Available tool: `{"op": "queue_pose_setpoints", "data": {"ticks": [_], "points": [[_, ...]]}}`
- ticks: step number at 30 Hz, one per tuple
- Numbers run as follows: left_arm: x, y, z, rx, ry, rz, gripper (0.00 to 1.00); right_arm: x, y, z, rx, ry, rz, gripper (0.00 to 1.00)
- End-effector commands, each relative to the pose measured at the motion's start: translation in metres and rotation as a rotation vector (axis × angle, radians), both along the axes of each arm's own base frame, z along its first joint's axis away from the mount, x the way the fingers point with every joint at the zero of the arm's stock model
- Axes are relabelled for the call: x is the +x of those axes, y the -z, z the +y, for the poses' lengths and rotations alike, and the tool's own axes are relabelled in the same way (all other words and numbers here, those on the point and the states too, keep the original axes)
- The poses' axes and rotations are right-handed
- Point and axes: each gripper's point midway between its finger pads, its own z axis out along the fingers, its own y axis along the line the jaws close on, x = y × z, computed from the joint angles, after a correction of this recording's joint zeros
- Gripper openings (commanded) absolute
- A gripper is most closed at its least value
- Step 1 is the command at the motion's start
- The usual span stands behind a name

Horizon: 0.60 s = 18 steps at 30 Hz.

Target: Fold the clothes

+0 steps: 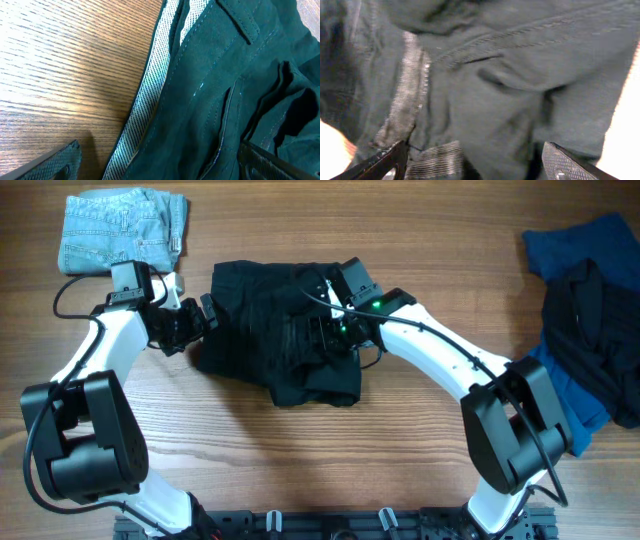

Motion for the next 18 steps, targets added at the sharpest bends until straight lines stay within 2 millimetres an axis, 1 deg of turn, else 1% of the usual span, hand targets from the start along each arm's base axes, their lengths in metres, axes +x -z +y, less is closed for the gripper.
{"op": "queue_pose_setpoints", "data": {"ticks": [1,8,10,12,14,15,16,17,18], "points": [[-0.003,0.007,0.003,-0.001,-0.010,0.017,1.00,-0.002,0.001,0.010,0.019,-0.029,0.009,0.87],[-0.003,0.007,0.003,-0.001,-0.010,0.017,1.00,-0.003,0.002,0.010,0.016,-0.029,0.013,0.86],[-0.003,0.007,0.003,-0.001,-0.010,0.017,1.00,-0.003,0.002,0.010,0.017,-0.029,0.014,0.79],[-0.002,0.007,0.003,-0.001,-0.010,0.017,1.00,-0.005,0.000,0.014,0.041,-0.037,0.025,0.68],[-0.003,0.007,0.003,-0.001,-0.010,0.017,1.00,-0.007,-0.001,0.019,0.071,-0.027,0.043,0.50],[-0.002,0.007,0.003,-0.001,-0.010,0.017,1.00,-0.008,-0.003,0.022,0.090,-0.023,0.052,0.28],[-0.002,0.007,0.003,-0.001,-0.010,0.017,1.00,-0.008,-0.004,0.025,0.106,0.000,0.060,0.09],[-0.002,0.007,0.003,-0.001,-0.010,0.017,1.00,-0.006,-0.005,0.025,0.111,0.009,0.060,0.05],[-0.003,0.007,0.003,-0.001,-0.010,0.017,1.00,-0.006,-0.006,0.027,0.122,0.008,0.059,0.04]]}}
